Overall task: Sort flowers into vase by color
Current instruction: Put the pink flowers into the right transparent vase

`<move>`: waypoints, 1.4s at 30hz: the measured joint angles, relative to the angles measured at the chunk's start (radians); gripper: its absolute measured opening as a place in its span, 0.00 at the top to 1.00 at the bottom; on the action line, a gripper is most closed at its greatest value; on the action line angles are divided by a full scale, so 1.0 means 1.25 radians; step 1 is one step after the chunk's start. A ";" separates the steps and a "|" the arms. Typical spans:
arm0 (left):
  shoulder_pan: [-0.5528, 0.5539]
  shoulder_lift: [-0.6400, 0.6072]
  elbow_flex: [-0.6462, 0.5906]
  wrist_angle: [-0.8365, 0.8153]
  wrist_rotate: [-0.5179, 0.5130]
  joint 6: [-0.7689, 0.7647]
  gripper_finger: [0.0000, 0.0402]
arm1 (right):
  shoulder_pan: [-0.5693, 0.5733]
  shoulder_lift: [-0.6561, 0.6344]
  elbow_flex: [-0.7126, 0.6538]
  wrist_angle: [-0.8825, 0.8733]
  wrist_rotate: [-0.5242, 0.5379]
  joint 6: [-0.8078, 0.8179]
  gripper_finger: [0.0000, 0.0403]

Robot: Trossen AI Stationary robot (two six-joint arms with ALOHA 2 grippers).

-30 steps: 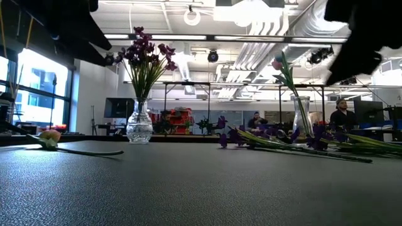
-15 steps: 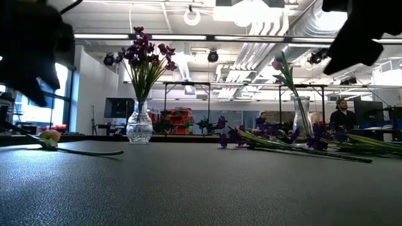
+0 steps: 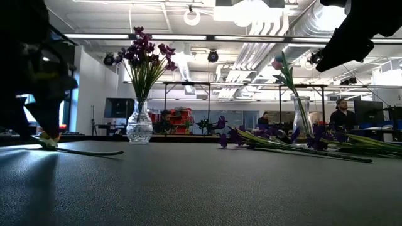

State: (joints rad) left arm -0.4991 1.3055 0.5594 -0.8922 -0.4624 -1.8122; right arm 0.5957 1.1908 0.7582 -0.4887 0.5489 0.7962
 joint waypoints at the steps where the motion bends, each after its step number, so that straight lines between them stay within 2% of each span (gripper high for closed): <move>1: 0.008 0.012 0.000 0.004 -0.002 0.002 0.26 | 0.000 0.000 0.000 0.000 0.002 -0.006 0.51; 9: 0.082 0.072 0.000 0.012 -0.019 0.056 0.26 | 0.000 0.000 0.000 0.000 0.021 -0.010 0.51; 16: 0.140 0.064 -0.034 0.119 -0.025 0.146 0.31 | 0.000 0.000 0.000 0.001 0.024 0.007 0.51; 31: 0.166 0.025 -0.048 0.242 -0.079 0.289 0.58 | 0.000 0.000 -0.002 0.027 0.091 0.003 0.51; 37: 0.166 0.023 -0.048 0.239 -0.091 0.294 0.70 | 0.000 0.001 -0.002 0.054 0.091 -0.016 0.51; 42: 0.173 0.023 -0.048 0.238 -0.113 0.283 0.74 | 0.000 0.001 -0.003 0.060 0.099 -0.022 0.51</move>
State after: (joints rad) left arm -0.2826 1.3347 0.4999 -0.5945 -0.6035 -1.4578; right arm 0.5961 1.1919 0.7547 -0.4139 0.6722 0.7692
